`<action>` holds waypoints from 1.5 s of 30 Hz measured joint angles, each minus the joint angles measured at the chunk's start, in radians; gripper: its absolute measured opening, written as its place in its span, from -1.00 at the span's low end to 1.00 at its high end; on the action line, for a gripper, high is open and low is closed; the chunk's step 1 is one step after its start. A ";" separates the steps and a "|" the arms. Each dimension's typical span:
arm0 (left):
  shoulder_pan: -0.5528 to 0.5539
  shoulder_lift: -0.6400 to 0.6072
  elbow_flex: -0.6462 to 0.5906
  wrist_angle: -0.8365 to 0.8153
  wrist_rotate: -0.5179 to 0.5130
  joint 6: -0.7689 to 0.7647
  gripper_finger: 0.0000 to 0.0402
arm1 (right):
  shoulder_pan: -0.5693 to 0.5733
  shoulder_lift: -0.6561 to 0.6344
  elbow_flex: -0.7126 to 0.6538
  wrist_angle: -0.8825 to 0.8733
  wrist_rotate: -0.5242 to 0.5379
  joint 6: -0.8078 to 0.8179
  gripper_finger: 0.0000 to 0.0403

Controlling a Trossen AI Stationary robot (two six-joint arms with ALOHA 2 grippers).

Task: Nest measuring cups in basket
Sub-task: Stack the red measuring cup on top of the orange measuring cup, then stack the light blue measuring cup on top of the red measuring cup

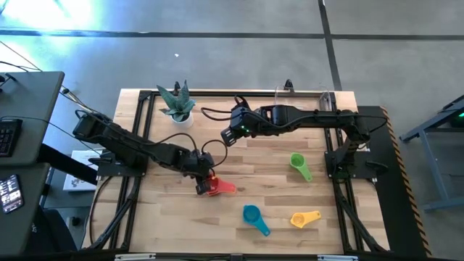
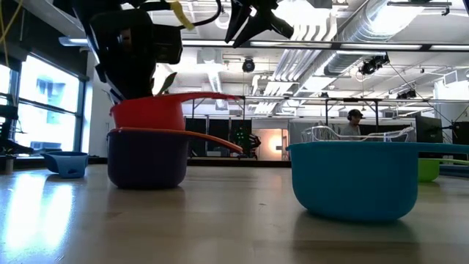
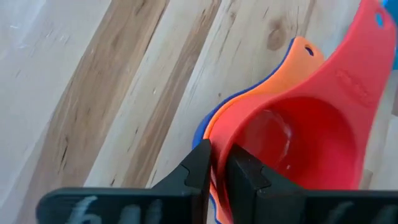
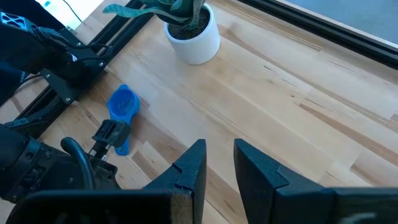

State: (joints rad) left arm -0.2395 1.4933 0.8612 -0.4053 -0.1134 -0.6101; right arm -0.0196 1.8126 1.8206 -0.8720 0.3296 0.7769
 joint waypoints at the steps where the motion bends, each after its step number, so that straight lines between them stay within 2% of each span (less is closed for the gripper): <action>1: 0.000 0.000 0.000 0.000 0.000 0.003 -0.82 | 0.000 0.000 0.000 0.000 0.000 0.000 -0.64; 14: 0.000 -0.002 0.000 0.002 0.014 0.011 -0.57 | 0.000 0.000 0.000 -0.018 -0.021 -0.030 -0.64; 18: 0.000 -0.002 0.016 -0.015 0.054 0.012 -0.56 | 0.002 -0.012 0.000 -0.049 -0.068 -0.072 -0.64; 26: 0.000 -0.004 0.102 -0.061 0.065 0.045 -0.57 | 0.045 -0.070 0.000 -0.179 -0.076 -0.100 -0.64; 39: -0.011 -0.004 0.257 -0.208 0.060 0.113 -0.57 | 0.194 -0.085 -0.034 -0.471 -0.049 0.133 -0.64; 45: -0.030 -0.004 0.312 -0.257 0.057 0.117 -0.57 | 0.253 -0.085 -0.081 -0.490 -0.083 0.227 -0.64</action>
State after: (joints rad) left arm -0.2696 1.4895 1.1734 -0.6620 -0.0563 -0.4927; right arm 0.2335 1.7271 1.7397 -1.3616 0.2463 1.0043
